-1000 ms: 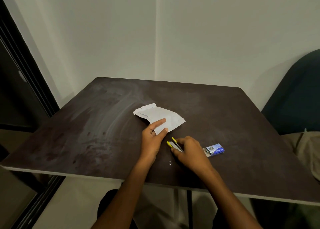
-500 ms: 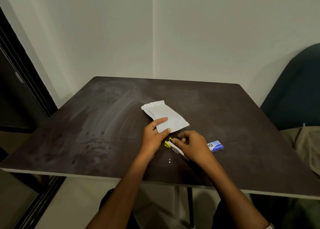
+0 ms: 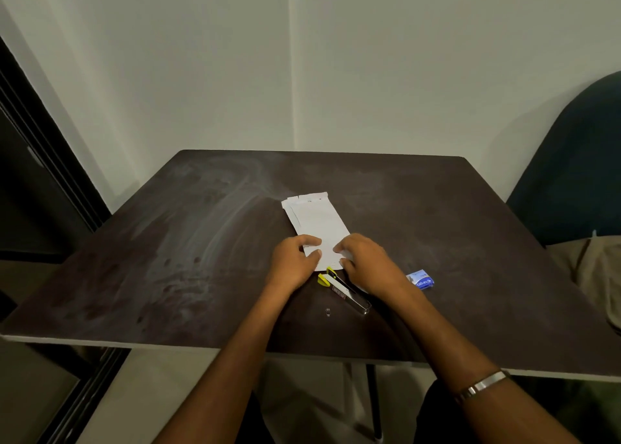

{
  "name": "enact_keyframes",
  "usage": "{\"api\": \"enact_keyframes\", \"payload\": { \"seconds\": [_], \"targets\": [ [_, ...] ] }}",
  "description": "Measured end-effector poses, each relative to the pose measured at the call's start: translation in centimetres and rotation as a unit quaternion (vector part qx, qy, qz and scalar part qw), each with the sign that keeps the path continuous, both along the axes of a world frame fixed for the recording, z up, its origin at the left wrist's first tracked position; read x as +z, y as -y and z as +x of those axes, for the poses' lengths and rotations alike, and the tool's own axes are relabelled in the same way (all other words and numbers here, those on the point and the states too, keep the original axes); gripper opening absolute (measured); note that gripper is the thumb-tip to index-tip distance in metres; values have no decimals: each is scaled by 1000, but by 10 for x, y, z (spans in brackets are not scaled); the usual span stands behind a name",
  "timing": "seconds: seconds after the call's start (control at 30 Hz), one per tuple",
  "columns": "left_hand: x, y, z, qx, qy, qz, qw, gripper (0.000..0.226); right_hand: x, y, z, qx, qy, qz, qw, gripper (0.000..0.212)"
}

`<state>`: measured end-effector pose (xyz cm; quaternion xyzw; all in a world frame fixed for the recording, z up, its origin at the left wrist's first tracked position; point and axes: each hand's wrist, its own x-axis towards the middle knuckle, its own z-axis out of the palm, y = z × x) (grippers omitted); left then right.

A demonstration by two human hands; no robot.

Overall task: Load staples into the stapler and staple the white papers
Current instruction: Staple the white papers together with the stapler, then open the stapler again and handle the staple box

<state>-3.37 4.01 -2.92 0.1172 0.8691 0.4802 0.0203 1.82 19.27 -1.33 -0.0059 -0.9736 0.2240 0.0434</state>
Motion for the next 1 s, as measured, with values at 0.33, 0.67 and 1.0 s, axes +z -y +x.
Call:
{"api": "enact_keyframes", "payload": {
  "seconds": [0.33,0.67,1.0],
  "targets": [
    [-1,-7,-24,-113,-131,-147,974,28,-8,-14,-17,36,26,14,999,40],
    [14,-98,-54,-231,-113,-203,945,28,2,-102,-18,-19,49,29,998,39],
    [8,-228,-36,-309,-145,-205,917,31,-5,-213,18,-145,27,-16,989,35]
  ]
}}
